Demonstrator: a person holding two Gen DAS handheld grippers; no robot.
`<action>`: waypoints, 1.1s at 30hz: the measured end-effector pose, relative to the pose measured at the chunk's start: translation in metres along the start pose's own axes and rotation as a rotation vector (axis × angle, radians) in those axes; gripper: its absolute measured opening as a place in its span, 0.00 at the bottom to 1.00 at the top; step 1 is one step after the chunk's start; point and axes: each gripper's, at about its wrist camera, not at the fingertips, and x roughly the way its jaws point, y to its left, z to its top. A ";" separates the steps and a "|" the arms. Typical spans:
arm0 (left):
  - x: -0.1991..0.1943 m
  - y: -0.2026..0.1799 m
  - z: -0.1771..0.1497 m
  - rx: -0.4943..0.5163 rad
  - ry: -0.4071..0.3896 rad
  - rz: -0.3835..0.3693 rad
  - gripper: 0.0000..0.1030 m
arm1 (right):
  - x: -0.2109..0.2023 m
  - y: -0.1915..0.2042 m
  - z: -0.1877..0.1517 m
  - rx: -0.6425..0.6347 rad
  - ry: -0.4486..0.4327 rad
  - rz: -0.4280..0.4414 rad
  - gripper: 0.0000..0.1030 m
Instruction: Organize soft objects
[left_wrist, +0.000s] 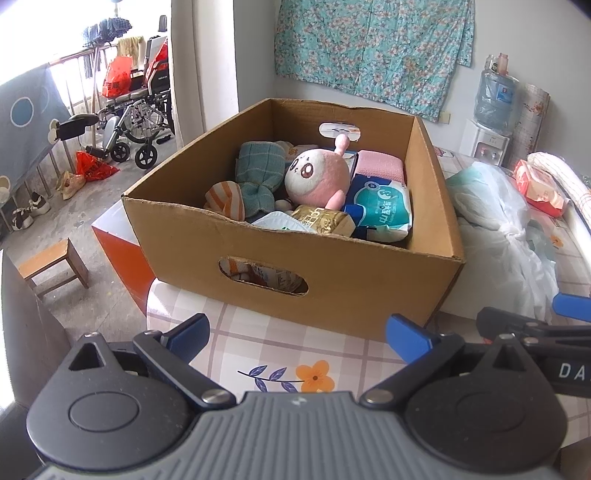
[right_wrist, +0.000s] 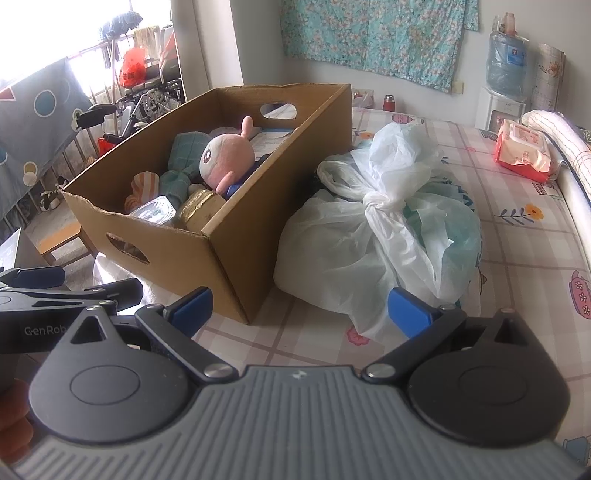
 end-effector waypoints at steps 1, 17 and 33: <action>0.000 0.000 0.000 -0.001 0.000 -0.001 0.99 | 0.000 0.000 0.000 -0.001 0.000 0.000 0.99; 0.001 0.001 -0.002 0.000 0.003 -0.001 0.99 | 0.002 0.001 -0.002 0.002 0.005 0.002 0.99; 0.003 0.002 -0.004 -0.002 0.009 -0.005 0.99 | 0.003 0.001 -0.002 0.000 0.010 -0.002 0.99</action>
